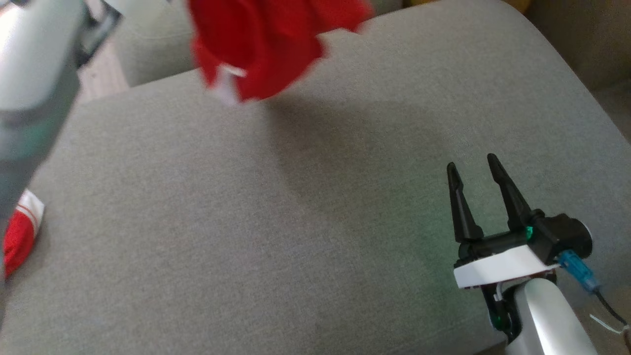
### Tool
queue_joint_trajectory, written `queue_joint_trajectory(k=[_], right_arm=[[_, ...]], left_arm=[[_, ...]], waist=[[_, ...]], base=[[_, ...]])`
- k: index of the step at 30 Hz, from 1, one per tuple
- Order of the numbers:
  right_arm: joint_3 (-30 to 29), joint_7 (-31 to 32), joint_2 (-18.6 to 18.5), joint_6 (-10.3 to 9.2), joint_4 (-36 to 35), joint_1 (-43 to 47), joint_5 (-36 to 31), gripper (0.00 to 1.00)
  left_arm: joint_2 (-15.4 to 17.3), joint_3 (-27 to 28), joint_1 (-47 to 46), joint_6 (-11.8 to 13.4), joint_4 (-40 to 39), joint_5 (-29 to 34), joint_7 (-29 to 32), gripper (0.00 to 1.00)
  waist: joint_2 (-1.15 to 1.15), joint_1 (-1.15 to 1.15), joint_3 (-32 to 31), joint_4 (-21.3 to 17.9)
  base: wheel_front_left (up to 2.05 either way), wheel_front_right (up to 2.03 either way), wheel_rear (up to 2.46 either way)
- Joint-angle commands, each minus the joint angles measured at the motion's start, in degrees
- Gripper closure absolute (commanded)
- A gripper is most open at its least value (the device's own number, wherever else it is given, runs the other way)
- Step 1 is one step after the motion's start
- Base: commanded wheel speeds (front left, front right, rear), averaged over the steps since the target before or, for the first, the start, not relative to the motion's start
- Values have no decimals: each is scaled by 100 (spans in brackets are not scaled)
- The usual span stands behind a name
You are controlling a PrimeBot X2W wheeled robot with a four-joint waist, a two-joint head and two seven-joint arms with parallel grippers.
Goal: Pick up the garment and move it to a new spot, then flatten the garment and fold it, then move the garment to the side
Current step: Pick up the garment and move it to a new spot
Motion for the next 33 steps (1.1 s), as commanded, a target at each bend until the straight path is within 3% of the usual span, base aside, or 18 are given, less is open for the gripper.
queue_joint_trajectory(k=[1,3,6,12,13,14,15,20,26,33], right_arm=[[116,4,24,-5,-210,-145,53,0],[85,4,24,-5,-219,-156,90,0],[54,4,24,-5,-211,-152,124,0],[85,4,24,-5,-111,-120,103,0],[95,4,24,-5,-78,-101,89,0],[102,4,24,-5,-39,-81,73,0],[98,4,24,-5,0,-55,53,0],[6,4,24,-5,167,168,-52,0],[-90,4,25,-5,330,509,-119,0],[-228,4,25,-5,401,747,-123,0]], left_arm=[[212,123,-122,13,-170,-74,-18,100],[187,-69,198,13,-472,-120,-19,100],[234,-594,815,40,-1008,521,-20,100],[-116,-1130,2832,767,-1507,1145,-21,100],[-205,-1182,3140,868,-1472,1184,-21,95],[-302,-1200,3424,964,-1421,1190,-21,42],[-404,-1179,3679,1062,-1369,1172,-21,0],[-739,-901,4629,1494,-1216,1134,-21,0],[-752,-225,5720,1872,-1293,866,-21,0],[-1015,1483,7084,2043,-1988,105,-21,0]], waist=[[0,1,109,-41],[0,1,185,6],[0,1,283,151],[0,1,331,476],[0,1,310,535],[0,1,284,593],[0,1,249,661],[0,1,-54,1087],[0,1,-526,1576],[0,1,-834,2000]], base=[[0,0,0],[0,0,0],[0,0,0],[0,0,0],[0,0,0],[0,0,0],[0,0,0],[0,0,0],[0,0,0],[0,0,0]])
